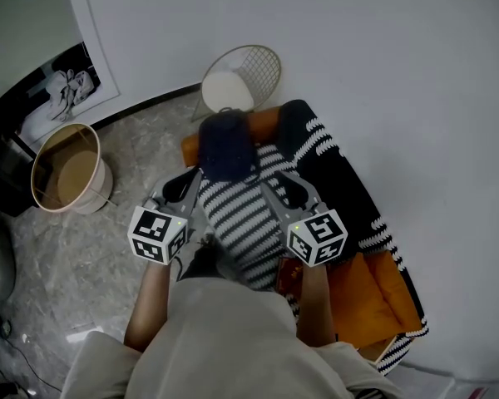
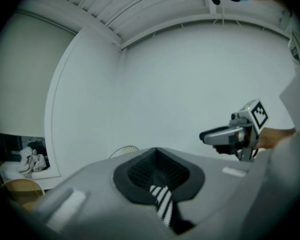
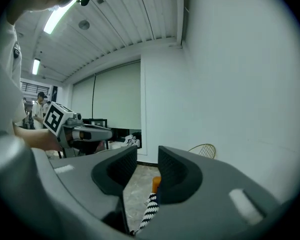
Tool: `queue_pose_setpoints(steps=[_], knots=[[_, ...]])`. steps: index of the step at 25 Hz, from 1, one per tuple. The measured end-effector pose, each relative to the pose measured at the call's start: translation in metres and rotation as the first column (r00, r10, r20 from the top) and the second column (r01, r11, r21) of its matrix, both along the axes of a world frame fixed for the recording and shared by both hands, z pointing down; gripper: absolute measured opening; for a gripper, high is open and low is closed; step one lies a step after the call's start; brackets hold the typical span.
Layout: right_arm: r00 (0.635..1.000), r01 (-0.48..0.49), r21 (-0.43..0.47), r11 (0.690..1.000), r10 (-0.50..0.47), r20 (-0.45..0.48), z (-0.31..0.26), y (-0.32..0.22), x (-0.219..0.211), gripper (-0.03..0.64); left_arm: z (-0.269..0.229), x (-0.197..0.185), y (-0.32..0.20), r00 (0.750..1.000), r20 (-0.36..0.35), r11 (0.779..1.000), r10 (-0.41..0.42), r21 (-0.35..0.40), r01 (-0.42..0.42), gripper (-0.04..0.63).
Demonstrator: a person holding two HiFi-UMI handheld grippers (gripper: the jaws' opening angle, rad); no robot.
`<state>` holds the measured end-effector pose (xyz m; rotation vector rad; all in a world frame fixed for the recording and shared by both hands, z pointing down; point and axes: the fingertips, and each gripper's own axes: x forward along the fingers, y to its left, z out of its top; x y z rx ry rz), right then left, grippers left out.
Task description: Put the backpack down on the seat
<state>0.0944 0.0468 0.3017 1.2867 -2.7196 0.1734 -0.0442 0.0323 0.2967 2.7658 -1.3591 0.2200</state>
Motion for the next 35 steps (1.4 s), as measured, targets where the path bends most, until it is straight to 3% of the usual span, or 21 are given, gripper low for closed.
queue_pose_setpoints(steps=[1,6,16,27,35], knots=[[1.000,-0.002,0.000,1.000,0.002,-0.011,0.000,0.000,-0.001,0.112,-0.002,0.000,0.001,1.000,0.003,1.000,0.005,0.007,-0.005,0.003],[1.000,0.003,-0.001,1.000,-0.003,-0.012,-0.003,0.003,-0.006,0.011,-0.015,0.003,0.007,0.999,0.025,0.999,0.019,0.043,-0.020,0.003],[1.000,-0.008,0.040,0.999,0.009,-0.030,-0.014,0.002,-0.003,0.006,-0.034,0.033,0.022,0.988,0.097,0.982,0.123,0.135,-0.135,0.003],[0.996,0.040,0.074,0.996,-0.034,-0.078,-0.019,0.007,-0.003,0.006,-0.038,0.040,0.022,0.983,0.136,0.976,0.125,0.160,-0.146,0.003],[0.996,0.038,0.069,0.997,-0.033,-0.079,-0.024,0.006,0.013,0.006,-0.035,0.054,0.018,0.981,0.137,0.978,0.139,0.137,-0.158,0.003]])
